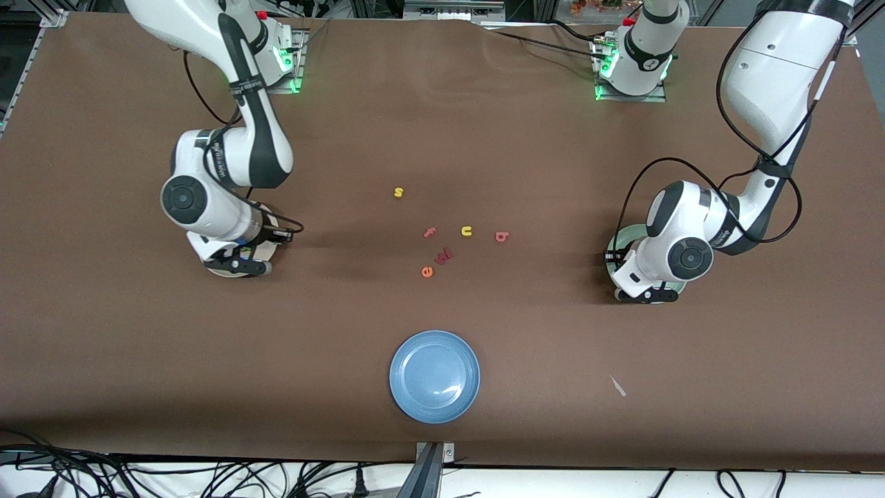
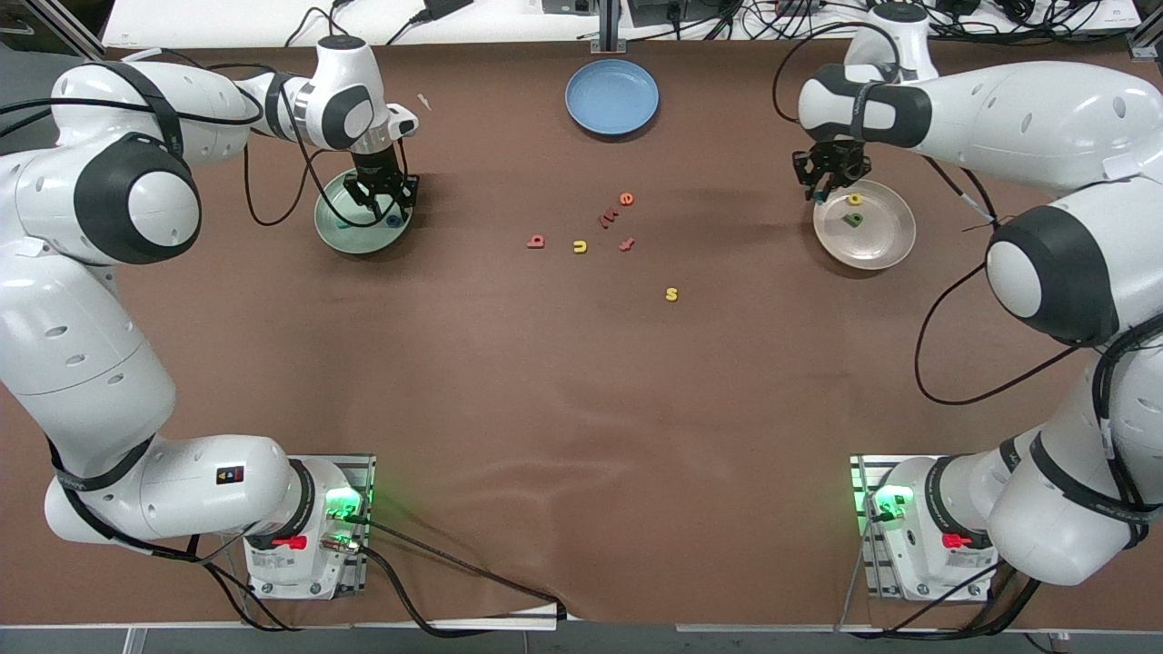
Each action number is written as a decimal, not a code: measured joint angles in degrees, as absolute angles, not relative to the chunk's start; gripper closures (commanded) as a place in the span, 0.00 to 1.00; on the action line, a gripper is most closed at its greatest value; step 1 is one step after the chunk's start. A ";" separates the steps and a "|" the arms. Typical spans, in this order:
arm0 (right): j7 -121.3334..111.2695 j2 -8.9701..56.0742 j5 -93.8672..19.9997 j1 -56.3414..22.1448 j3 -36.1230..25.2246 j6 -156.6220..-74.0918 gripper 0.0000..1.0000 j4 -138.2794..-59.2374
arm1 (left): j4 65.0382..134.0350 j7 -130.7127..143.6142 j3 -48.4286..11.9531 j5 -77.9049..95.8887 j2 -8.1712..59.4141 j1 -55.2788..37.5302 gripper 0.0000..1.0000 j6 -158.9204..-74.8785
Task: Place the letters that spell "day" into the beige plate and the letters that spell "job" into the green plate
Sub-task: 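Place the o on the green plate while the right gripper grasps the y, then release the y over the cream plate while the left gripper approaches the b, then grasp the pink b with the left gripper while the right gripper retracts, then place the pink b on the green plate with the left gripper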
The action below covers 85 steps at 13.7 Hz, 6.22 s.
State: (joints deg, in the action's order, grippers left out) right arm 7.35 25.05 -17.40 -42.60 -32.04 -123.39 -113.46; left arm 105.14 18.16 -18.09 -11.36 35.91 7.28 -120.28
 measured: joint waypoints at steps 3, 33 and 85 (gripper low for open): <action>0.04 25.57 -17.39 -39.76 -34.24 -121.77 1.00 -113.70 | 104.37 18.16 -18.08 -8.43 35.57 7.39 0.00 -119.73; 8.08 10.68 -0.76 -12.25 -3.68 -88.15 0.00 -88.55 | 98.68 114.76 -23.14 -5.33 38.88 -11.58 0.00 -130.70; 1.25 4.81 0.95 -4.68 -4.52 -87.09 0.00 -89.43 | 100.36 14.08 -20.63 -12.66 26.76 9.10 0.88 -106.41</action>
State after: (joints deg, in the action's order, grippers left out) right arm 1.25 4.81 0.95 -4.68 -4.52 -87.09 -89.43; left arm 100.36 14.08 -20.63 -12.66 26.76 9.10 -106.41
